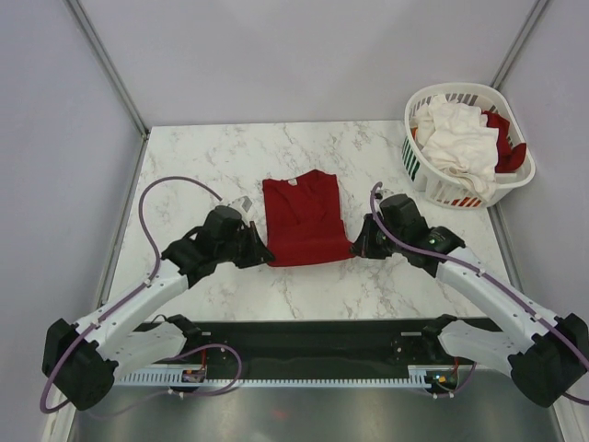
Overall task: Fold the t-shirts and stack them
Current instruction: Fold the tshirt
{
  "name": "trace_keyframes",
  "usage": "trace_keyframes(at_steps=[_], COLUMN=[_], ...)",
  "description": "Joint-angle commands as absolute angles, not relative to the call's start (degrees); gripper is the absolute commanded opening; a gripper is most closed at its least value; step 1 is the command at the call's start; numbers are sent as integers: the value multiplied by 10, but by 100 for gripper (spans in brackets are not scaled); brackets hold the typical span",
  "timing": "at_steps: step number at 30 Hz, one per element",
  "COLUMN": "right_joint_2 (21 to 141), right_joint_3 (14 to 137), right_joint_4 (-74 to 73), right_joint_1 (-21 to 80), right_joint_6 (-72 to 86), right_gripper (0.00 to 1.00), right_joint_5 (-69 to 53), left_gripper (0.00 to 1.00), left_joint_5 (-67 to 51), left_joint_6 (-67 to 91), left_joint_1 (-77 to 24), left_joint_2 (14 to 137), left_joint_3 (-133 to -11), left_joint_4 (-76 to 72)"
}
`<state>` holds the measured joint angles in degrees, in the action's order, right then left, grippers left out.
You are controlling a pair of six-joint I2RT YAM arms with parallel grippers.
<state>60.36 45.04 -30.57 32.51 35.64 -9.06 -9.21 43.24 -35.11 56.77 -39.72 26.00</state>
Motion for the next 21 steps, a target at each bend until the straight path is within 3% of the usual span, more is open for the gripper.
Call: trace_keyframes(at_steps=[1, 14, 21], right_joint_2=[608, 848, 969], right_joint_3=[529, 765, 892], right_joint_4=[-365, -369, -370], right_joint_1=[323, 298, 268], right_joint_6=[358, 299, 286], right_gripper=[1, 0, 0], right_joint_5=[-31, 35, 28], left_gripper=[2, 2, 2], left_joint_5=[-57, -37, -69], left_joint_6=[432, 346, 320], left_joint_1=[-349, -297, -236], left_joint_2=[571, 790, 886], left_joint_3=[-467, -730, -803], left_joint_4=[328, 379, 381])
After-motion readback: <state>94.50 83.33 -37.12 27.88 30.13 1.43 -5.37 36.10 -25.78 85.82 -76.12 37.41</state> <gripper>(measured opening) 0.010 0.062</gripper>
